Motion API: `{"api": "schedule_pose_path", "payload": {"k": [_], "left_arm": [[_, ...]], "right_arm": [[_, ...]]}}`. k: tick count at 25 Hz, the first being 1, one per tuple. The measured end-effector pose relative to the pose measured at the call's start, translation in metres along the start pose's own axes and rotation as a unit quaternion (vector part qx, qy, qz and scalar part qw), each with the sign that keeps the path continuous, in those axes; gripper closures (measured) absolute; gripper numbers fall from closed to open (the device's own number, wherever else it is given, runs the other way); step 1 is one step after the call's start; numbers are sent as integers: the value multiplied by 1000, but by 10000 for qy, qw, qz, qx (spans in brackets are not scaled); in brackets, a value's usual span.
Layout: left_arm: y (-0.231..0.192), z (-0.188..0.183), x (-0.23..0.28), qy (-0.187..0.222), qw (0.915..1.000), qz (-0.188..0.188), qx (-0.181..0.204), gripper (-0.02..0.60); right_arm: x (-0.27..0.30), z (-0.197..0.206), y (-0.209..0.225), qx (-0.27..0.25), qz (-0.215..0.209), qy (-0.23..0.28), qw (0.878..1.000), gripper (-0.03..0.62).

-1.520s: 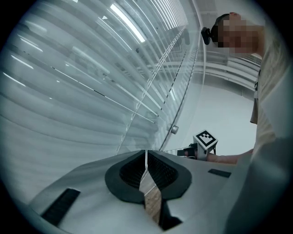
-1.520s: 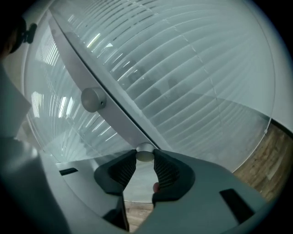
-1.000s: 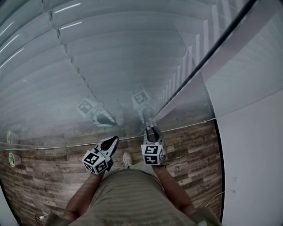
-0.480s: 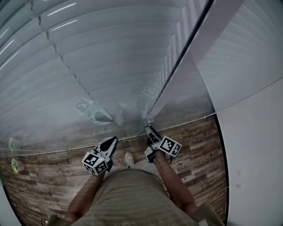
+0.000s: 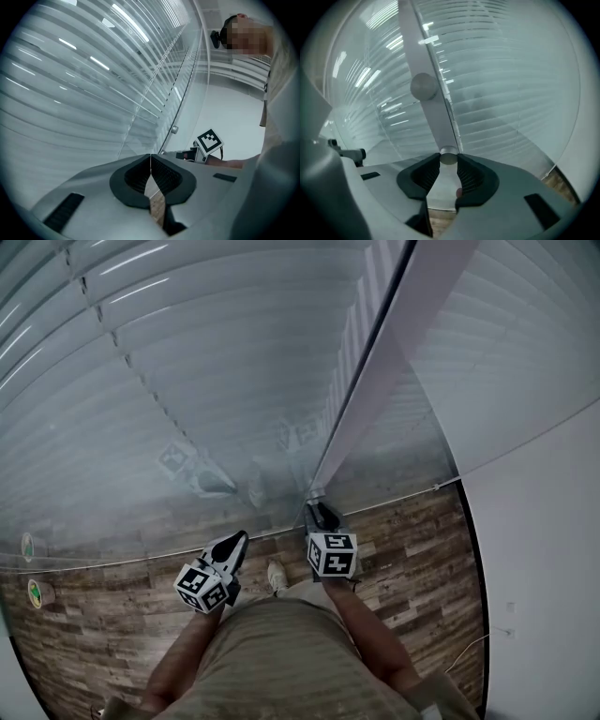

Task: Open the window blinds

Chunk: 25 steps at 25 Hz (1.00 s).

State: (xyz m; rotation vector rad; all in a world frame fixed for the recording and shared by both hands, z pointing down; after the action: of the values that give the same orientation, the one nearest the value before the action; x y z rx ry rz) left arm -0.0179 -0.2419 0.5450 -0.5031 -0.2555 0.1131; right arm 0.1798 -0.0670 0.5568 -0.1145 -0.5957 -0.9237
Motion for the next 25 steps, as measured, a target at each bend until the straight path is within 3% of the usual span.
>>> {"api": "schedule_pose_path", "payload": {"k": [2, 5, 6, 7, 9, 11, 12, 14, 17, 20, 22, 23, 25], "left_arm": [[0, 1, -2, -11, 10000, -19, -5, 566], [1, 1, -3, -4, 10000, -36, 2, 566], [1, 1, -3, 1, 10000, -43, -2, 566], [2, 2, -3, 3, 10000, -49, -10, 566], [3, 2, -3, -5, 10000, -52, -24, 566], [3, 3, -2, -23, 10000, -39, -25, 566], [4, 3, -2, -31, 10000, -28, -22, 566], [5, 4, 0, -47, 10000, -11, -25, 566], [5, 5, 2, -80, 10000, 12, -46, 566], [5, 5, 4, -96, 9999, 25, -44, 566], [5, 4, 4, -105, 9999, 25, -35, 566], [5, 4, 4, -109, 9999, 24, -29, 566], [5, 3, 5, -121, 9999, 22, -8, 566]], "right_arm": [[-1, -1, -12, -1138, 390, -101, 9927, 473], [0, 4, -29, -3071, 1085, -164, 9453, 473], [0, 6, -29, -3311, 1141, -124, 9366, 477], [-1, 7, -27, -3278, 1081, -71, 9385, 477], [-4, 7, -17, -2571, 726, 43, 9636, 494], [-6, 7, -1, -1109, 107, 206, 9936, 491], [-6, 9, 7, -194, -265, 280, 9991, 446], [-5, 13, 20, 1438, -935, 415, 9843, 407], [1, 16, 27, 2750, -1525, 515, 9479, 405], [7, 17, 30, 3297, -1609, 442, 9292, 431], [7, 18, 29, 3285, -1541, 418, 9309, 467], [7, 17, 28, 3112, -1472, 377, 9381, 468], [5, 11, 21, 2168, -1107, 211, 9697, 470]]}}
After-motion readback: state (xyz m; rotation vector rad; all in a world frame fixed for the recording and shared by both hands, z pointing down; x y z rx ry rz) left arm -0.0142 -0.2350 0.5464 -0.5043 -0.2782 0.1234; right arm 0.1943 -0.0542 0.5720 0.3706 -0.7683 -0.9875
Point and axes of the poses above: the fingertips, and each gripper's own axes: x forward along the fingers, y to its right, z out of its underside, the point moved 9 cm from there along -x, backward along the fingers, and after that the axes turned 4 degrees about -x, right-handed, at the moved point
